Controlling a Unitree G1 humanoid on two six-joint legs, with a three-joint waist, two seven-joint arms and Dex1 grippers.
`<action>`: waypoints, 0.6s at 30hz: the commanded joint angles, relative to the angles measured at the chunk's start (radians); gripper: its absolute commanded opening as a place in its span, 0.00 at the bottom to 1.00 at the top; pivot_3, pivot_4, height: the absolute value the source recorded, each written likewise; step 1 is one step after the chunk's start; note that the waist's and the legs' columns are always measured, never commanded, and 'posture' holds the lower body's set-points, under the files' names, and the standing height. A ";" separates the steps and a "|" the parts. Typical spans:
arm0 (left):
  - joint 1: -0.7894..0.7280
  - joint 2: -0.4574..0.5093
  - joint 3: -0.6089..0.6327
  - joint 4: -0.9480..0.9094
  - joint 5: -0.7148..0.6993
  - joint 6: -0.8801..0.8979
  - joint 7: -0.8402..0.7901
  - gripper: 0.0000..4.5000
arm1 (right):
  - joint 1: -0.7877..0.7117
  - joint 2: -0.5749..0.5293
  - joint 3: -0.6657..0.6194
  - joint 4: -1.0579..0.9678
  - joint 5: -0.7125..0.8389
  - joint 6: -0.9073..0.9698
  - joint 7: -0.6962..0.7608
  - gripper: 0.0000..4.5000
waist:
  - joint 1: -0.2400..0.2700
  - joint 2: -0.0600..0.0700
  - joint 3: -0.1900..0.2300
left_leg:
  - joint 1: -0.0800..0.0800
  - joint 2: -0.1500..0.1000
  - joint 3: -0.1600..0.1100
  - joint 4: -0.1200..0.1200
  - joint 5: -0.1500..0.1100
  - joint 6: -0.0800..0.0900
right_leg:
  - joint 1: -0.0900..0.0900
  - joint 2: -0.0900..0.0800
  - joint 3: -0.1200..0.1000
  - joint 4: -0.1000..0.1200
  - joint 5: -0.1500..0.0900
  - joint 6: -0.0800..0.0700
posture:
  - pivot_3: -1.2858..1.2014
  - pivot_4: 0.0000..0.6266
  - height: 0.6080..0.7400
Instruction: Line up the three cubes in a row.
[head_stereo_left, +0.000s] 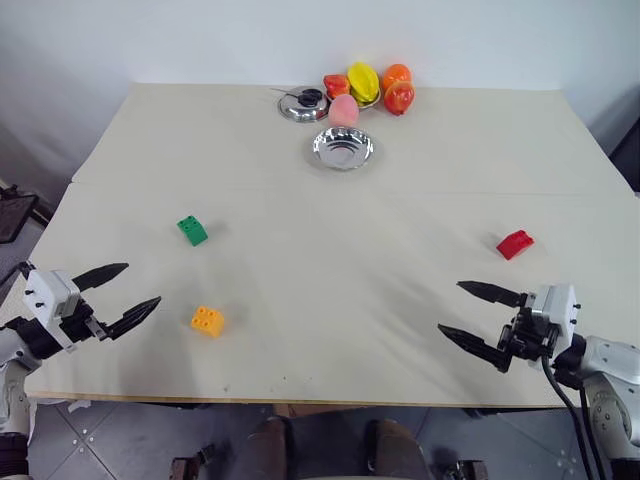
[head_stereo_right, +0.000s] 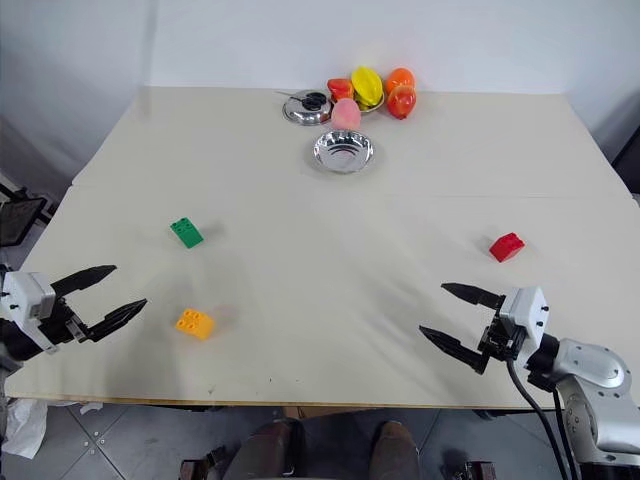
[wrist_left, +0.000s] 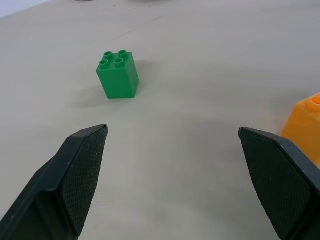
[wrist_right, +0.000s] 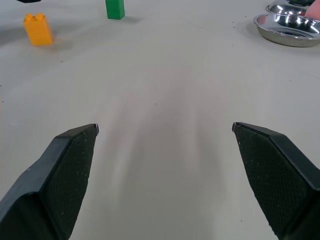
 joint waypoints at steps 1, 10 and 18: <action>-0.015 -0.008 0.006 -0.006 -0.016 -0.023 -0.009 0.99 | -0.007 -0.012 -0.026 -0.044 0.018 -0.005 -0.003 1.00 | 0.000 0.000 0.000 | 0.000 0.000 0.000 0.000 0.000 0.000 | 0.000 0.000 0.000 0.000 0.000 0.000 | 0.52 0.24 1.00; -0.120 0.010 -0.082 -0.260 -0.157 0.236 -0.055 0.99 | 0.082 -0.001 -0.188 -0.104 0.114 0.024 -0.056 1.00 | 0.023 -0.001 0.001 | -0.001 0.000 0.000 0.001 0.000 0.000 | 0.000 0.000 0.000 0.000 0.000 0.000 | 0.52 0.24 1.00; -0.240 -0.071 -0.289 -0.417 -0.140 0.330 -0.038 0.99 | 0.302 0.037 -0.461 -0.063 0.138 0.052 -0.167 1.00 | 0.029 0.001 0.001 | 0.000 0.000 0.002 0.000 -0.001 0.000 | 0.000 0.001 0.002 -0.002 0.000 0.000 | 0.52 0.24 1.00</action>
